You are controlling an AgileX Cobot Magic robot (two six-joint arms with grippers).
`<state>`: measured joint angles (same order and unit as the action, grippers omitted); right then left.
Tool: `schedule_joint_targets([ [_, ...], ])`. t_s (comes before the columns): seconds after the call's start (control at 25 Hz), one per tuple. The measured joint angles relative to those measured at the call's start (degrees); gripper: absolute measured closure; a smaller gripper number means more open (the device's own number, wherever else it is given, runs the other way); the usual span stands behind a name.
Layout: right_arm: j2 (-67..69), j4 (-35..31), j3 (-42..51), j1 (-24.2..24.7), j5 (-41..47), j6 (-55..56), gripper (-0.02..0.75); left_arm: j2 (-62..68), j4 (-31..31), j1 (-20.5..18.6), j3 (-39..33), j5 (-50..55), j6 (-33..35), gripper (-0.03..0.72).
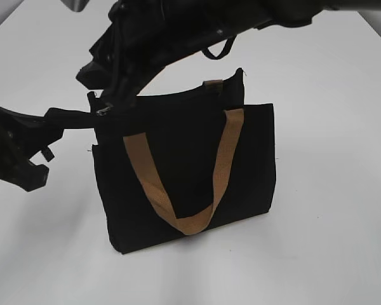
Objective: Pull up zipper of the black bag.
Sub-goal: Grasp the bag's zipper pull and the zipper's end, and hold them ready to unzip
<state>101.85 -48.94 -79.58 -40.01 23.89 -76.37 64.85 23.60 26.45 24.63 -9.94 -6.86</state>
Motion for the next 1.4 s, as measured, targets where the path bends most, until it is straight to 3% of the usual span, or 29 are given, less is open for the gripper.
schedule_joint_targets([
  [0.84, 3.6, 16.0, -0.4, 0.0, 6.9, 2.0, 0.426, 0.0, 0.1, 0.2, 0.0, -1.3, 0.0, 0.69],
  [1.12, 2.2, 19.8, -0.5, 0.0, 12.4, -4.3, 0.432, 0.0, 0.0, 0.2, 0.0, -2.9, 0.0, 0.69],
  [1.4, 2.8, 20.5, -0.5, -1.0, 8.1, -7.8, 0.44, 0.0, 0.0, 0.2, 0.0, -4.7, -2.4, 0.69],
])
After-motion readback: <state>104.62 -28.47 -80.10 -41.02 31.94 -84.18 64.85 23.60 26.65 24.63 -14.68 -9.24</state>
